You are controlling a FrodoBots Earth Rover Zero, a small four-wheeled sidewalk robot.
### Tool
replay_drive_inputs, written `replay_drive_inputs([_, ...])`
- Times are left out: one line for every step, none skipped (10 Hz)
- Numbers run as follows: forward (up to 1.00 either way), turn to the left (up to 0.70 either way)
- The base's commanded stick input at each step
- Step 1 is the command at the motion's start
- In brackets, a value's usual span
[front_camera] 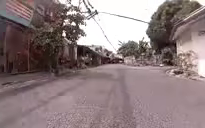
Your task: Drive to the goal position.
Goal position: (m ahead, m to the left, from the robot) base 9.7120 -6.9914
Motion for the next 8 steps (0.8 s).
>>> replay_drive_inputs([0.5, -0.27])
replay_drive_inputs([0.5, 0.03])
replay_drive_inputs([0.5, 0.07])
replay_drive_inputs([0.5, 0.07])
replay_drive_inputs([0.5, 0.07])
replay_drive_inputs([0.5, 0.07])
replay_drive_inputs([0.5, 0.07])
replay_drive_inputs([0.5, 0.07])
